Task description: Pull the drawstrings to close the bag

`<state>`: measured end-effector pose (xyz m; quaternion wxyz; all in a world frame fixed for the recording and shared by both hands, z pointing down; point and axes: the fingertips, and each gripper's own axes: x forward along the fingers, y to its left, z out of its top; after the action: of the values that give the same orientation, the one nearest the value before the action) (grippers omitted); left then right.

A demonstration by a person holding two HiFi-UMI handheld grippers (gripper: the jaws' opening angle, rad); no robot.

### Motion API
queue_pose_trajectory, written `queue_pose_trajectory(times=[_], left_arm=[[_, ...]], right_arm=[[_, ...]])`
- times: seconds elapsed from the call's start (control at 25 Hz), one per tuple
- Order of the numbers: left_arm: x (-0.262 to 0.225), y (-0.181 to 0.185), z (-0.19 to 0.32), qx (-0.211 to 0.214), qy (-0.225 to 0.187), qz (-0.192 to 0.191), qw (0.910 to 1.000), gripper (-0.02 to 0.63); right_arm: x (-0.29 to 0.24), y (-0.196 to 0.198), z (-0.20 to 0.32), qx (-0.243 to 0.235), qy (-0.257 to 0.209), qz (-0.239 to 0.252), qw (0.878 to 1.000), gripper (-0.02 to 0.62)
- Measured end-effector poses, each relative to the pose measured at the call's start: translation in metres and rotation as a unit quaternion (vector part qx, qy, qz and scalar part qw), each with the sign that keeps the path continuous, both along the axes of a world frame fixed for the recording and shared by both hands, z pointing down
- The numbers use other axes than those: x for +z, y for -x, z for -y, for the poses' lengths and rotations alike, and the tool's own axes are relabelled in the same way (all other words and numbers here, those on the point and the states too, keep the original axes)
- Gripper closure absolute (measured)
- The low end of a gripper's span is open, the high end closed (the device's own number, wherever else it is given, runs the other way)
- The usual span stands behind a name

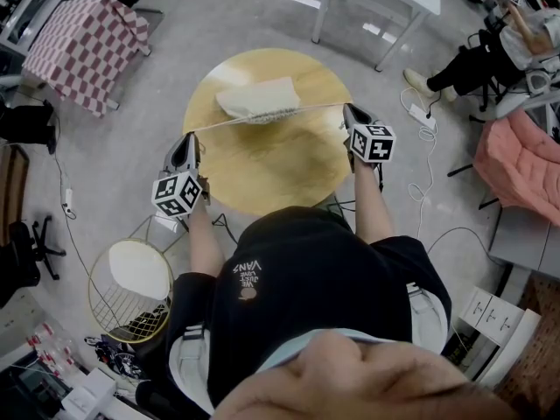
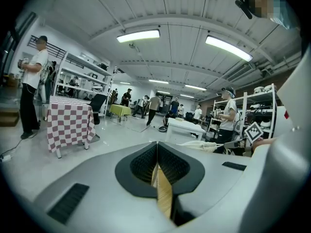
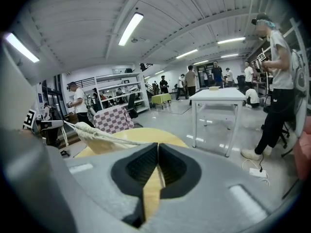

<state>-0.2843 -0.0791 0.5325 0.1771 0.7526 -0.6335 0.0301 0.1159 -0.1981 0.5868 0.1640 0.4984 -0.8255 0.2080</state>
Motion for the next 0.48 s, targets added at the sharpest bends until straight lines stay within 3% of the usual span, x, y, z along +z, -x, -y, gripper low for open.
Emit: queue_pose_trajectory(times=[0.48], left_arm=[[-0.0001, 0.0083, -0.0036, -0.01, 0.0, 0.001, 0.9999, 0.589]], right_arm=[[0.0023, -0.007, -0.0009, 0.001, 0.001, 0.001, 1.0, 0.592]])
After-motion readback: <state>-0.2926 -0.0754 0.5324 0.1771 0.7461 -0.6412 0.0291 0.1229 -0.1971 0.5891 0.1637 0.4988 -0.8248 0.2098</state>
